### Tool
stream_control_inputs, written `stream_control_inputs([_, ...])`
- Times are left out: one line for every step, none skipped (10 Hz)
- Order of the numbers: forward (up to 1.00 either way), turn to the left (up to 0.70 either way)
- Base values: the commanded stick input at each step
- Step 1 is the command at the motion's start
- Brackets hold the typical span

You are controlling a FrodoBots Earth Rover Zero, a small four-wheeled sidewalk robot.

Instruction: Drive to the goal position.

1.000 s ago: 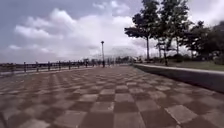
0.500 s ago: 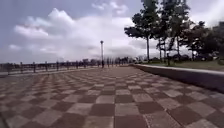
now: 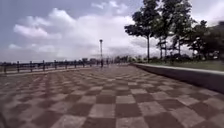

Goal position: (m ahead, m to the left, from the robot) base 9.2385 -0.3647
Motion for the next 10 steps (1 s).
stream_control_inputs([0.85,0.00])
stream_control_inputs([0.85,0.00])
stream_control_inputs([0.85,0.00])
stream_control_inputs([0.85,0.00])
stream_control_inputs([0.85,0.00])
stream_control_inputs([0.85,0.00])
stream_control_inputs([0.85,0.00])
stream_control_inputs([0.85,0.00])
stream_control_inputs([0.85,0.00])
stream_control_inputs([0.85,0.00])
